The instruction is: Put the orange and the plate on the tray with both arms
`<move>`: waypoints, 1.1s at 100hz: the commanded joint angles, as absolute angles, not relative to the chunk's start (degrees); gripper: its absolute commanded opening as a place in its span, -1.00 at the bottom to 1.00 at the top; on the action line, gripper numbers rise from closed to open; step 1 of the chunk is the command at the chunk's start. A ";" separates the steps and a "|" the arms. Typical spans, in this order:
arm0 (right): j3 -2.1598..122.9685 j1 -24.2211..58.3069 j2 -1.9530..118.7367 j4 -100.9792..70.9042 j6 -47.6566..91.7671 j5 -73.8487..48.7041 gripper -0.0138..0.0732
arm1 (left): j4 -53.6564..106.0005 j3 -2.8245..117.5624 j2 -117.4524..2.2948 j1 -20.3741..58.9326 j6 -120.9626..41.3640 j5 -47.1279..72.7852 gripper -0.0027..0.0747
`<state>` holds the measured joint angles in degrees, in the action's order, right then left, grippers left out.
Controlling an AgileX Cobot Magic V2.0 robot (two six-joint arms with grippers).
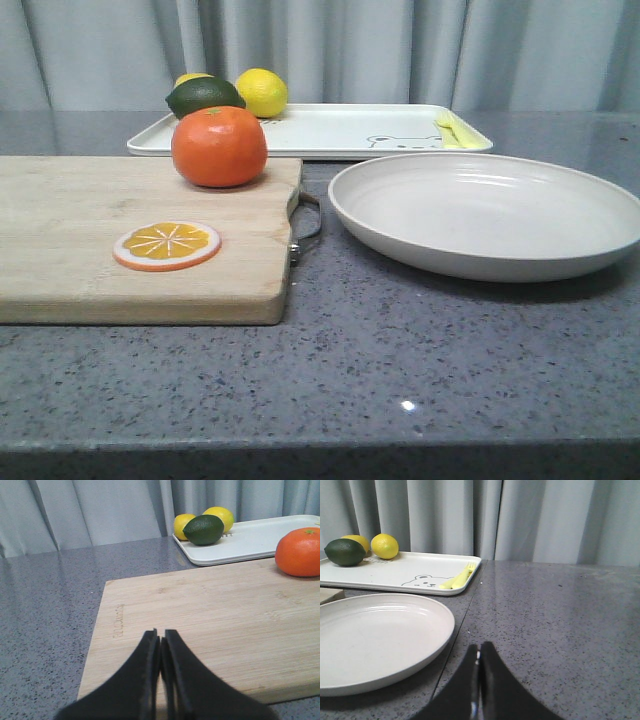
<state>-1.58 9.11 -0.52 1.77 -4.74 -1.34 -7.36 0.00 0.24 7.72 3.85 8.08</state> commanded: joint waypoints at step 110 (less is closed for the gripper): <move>-1.25 8.88 -1.72 0.99 -4.77 7.94 -0.84 | -6.13 0.03 2.15 7.66 4.43 3.37 -0.98</move>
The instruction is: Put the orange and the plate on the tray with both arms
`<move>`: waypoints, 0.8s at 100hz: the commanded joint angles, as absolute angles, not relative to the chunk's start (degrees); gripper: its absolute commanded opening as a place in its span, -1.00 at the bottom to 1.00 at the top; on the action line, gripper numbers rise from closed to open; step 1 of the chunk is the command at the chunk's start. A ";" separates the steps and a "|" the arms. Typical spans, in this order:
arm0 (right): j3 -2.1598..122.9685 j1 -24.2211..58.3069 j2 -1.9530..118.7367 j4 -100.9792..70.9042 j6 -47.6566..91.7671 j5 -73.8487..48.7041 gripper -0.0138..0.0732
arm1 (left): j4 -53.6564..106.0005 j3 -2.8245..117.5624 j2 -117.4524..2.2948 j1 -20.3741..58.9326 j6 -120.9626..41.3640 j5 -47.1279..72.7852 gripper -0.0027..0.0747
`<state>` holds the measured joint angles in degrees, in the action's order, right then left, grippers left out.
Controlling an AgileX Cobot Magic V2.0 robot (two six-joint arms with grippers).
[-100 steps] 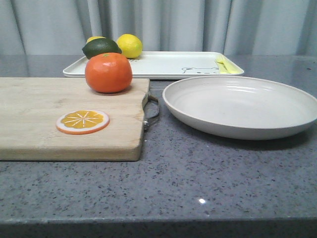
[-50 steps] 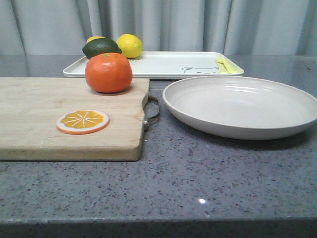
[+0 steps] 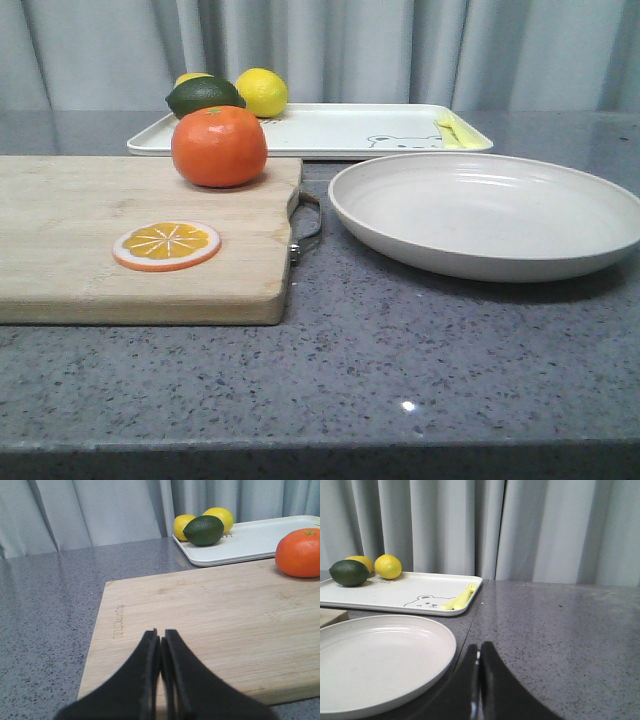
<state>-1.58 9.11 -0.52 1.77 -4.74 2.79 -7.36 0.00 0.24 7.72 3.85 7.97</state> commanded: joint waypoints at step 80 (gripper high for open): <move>28.48 8.88 7.96 -3.20 -4.77 -28.64 -0.84 | 5.68 34.20 -19.51 7.66 3.90 31.86 -0.98</move>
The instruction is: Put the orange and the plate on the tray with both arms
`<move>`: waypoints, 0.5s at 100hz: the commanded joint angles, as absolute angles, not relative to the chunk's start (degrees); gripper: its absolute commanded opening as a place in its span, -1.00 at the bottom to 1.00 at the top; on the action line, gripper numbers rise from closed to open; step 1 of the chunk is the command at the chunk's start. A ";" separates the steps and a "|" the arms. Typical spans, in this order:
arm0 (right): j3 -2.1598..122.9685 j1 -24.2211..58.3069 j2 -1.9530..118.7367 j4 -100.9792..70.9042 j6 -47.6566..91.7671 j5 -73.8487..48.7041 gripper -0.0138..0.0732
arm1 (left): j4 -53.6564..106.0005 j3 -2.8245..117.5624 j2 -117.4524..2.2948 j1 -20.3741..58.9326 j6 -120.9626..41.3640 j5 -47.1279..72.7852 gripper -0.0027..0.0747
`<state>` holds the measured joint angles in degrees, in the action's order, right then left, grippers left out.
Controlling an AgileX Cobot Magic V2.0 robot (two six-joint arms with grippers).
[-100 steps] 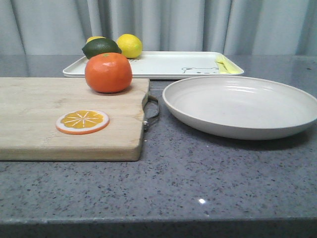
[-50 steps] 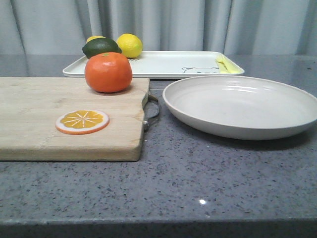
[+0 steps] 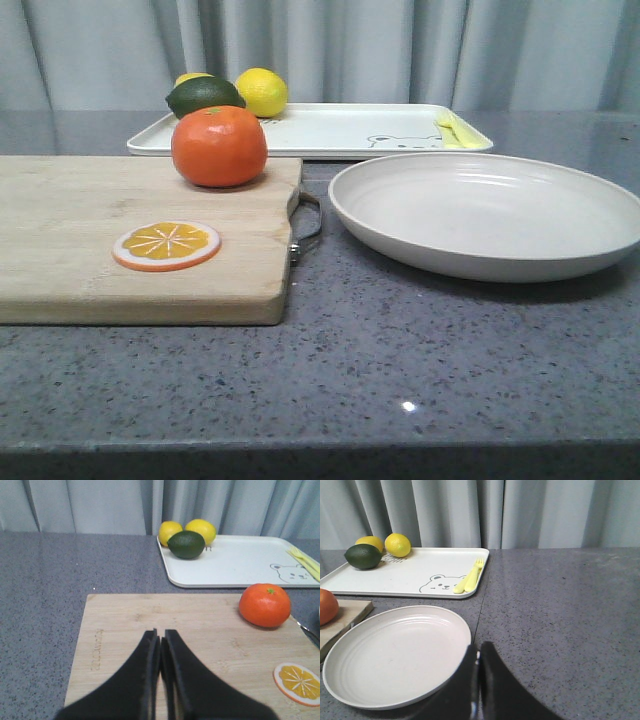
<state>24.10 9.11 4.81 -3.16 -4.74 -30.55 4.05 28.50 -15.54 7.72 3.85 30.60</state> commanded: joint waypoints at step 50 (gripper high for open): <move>32.48 8.88 11.91 -3.20 -4.77 -28.06 -0.84 | 10.85 38.96 -23.57 7.66 3.90 32.39 -0.98</move>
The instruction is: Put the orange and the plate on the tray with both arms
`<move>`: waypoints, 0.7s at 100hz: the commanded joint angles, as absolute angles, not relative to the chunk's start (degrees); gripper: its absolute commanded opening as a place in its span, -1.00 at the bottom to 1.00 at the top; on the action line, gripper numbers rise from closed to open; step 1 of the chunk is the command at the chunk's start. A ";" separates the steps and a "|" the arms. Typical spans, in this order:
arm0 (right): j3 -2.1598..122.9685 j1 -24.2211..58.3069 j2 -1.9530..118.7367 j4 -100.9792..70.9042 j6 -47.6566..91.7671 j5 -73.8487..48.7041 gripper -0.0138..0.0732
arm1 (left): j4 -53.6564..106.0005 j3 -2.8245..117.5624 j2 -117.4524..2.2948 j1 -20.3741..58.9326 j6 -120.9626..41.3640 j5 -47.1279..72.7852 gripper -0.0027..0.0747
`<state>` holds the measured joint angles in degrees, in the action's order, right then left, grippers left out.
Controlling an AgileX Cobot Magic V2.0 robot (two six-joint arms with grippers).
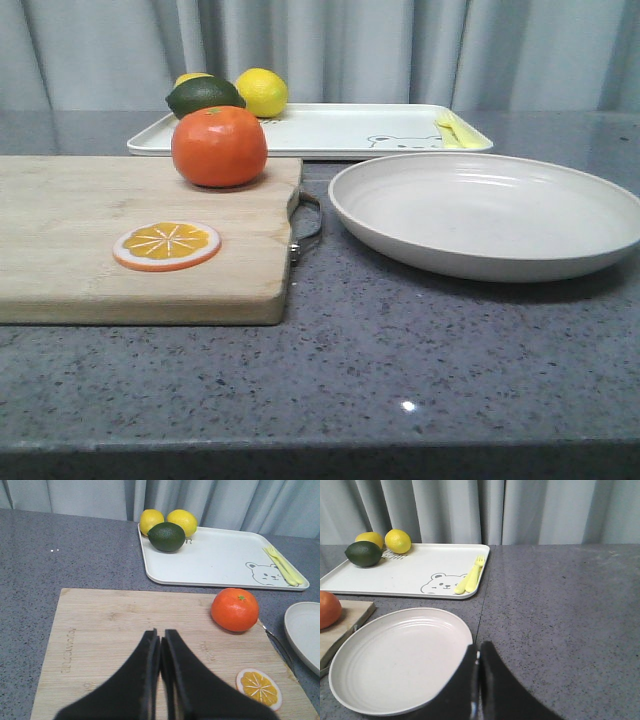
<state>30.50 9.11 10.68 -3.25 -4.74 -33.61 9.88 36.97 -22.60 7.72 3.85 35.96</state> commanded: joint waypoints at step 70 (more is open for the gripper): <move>32.48 8.88 11.91 -3.20 -4.77 -25.30 0.64 | 10.85 38.96 -23.57 7.66 2.14 32.39 0.66</move>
